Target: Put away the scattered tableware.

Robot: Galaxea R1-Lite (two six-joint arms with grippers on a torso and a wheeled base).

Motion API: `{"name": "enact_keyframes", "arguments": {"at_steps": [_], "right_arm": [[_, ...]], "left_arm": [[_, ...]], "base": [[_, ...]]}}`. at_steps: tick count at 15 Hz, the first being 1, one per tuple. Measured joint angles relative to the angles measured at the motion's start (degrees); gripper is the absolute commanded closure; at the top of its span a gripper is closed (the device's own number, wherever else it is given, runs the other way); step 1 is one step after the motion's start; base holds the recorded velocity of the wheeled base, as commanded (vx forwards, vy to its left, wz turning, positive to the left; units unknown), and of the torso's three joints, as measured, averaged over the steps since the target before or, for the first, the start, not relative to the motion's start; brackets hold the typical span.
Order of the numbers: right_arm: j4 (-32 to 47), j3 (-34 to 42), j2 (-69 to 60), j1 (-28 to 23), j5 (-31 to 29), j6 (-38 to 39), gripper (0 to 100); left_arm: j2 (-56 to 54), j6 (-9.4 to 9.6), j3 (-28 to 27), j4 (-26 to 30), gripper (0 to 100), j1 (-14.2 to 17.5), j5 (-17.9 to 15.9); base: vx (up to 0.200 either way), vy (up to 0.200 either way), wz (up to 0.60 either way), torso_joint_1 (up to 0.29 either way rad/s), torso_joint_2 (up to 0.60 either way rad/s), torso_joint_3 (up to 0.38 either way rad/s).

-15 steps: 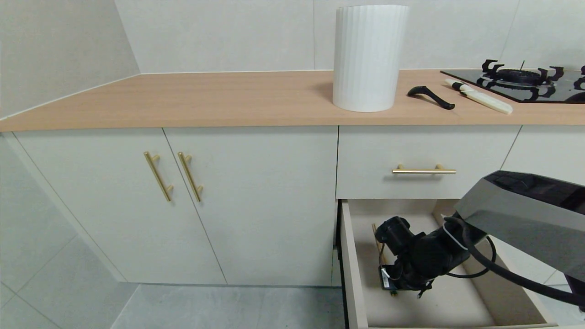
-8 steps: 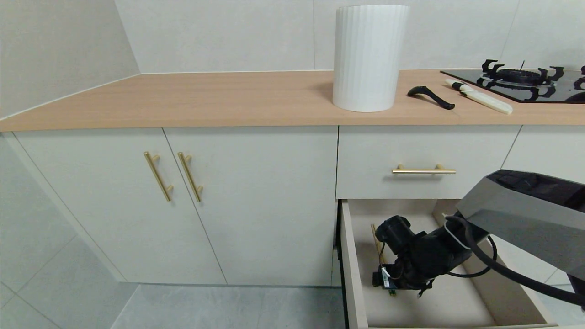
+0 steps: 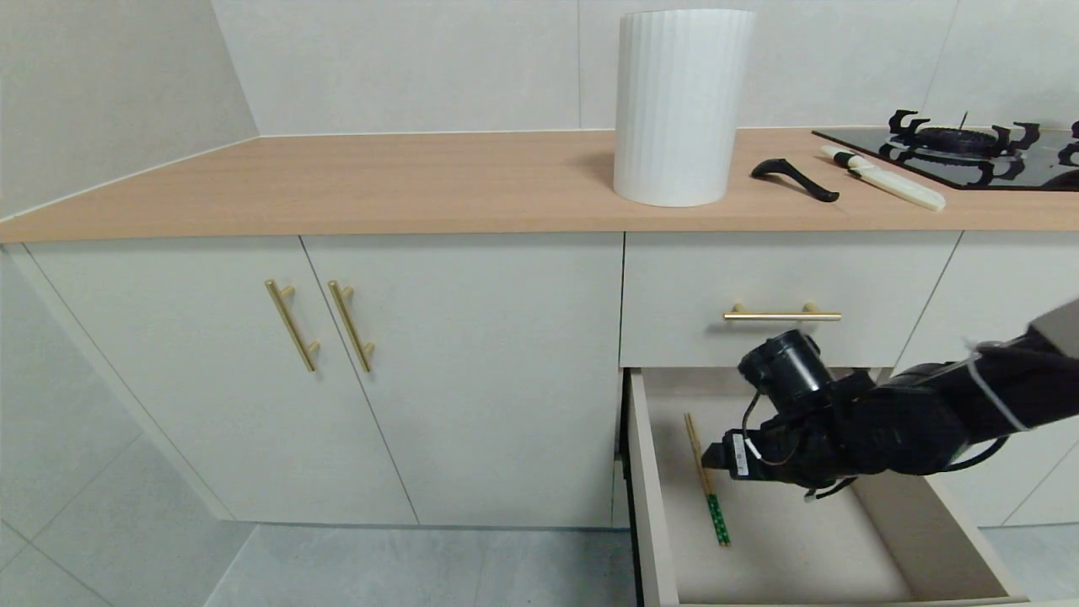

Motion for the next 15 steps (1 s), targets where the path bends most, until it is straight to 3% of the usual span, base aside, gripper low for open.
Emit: {"name": "enact_keyframes", "arguments": {"at_steps": [7,13,15], "right_arm": [[1.2,1.8,-16.8,-0.4,-5.1,-2.9,0],[0.9,1.9,-20.0,-1.5,-8.3,-4.7,0],[0.8,1.9,-20.3,-1.9,-8.6,-4.8,0]], "left_arm": [[0.0,0.0,0.0,0.0,0,0.0,0.0],[0.0,0.0,0.0,0.0,0,0.0,0.0],[0.0,0.0,0.0,0.0,0,0.0,0.0]], "base": [[0.0,0.0,0.0,0.0,0.0,0.0],[0.0,0.0,0.0,0.004,-0.02,-0.009],[0.0,0.0,0.0,0.071,-0.3,-0.237]]}}
